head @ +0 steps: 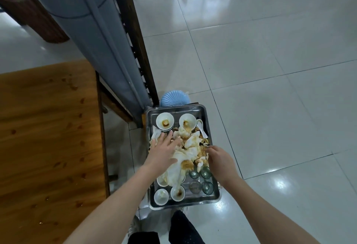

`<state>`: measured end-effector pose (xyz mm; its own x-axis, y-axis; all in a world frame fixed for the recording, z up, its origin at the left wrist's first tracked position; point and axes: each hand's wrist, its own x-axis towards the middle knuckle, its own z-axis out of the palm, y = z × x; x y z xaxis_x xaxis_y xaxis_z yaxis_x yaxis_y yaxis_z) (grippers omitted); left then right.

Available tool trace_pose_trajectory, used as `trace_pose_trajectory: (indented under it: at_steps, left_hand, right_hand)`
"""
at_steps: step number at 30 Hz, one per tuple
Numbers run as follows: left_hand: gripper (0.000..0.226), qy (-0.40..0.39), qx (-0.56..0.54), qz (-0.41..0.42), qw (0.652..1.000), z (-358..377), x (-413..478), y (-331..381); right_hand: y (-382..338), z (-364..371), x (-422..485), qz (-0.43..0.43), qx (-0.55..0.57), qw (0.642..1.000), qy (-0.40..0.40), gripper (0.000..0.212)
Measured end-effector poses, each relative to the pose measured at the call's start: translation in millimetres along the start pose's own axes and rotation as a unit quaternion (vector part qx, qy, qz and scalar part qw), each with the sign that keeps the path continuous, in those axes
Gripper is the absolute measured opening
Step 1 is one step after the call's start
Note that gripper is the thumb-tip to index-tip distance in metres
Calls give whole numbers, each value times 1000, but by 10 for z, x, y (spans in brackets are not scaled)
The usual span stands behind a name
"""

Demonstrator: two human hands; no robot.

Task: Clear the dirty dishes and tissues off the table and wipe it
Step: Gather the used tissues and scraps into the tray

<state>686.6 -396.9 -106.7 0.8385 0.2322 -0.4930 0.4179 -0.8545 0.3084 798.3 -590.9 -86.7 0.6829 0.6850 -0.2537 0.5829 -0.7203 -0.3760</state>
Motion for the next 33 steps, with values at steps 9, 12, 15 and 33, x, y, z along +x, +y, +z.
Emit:
trace_pose_trajectory:
  at_steps: [9,12,15,33]
  left_hand:
    - [70,35,42,-64,996,-83,-503,-245]
    - [65,44,45,-91,994,-145,-710,-344]
    - [62,60,45,-113,991,-174,-974,-500]
    - [58,163,-21,-277,947,279,-3637,-1871]
  right_hand:
    - [-389,-67,134,-58,-11,998,-17,39]
    - [-602,-80,128,-77,-16,997,-15,41]
    - [-837,-51,84,-113,-22,993,-4,44]
    - [-3076,747,-1079,-307,-107,946,-4,52]
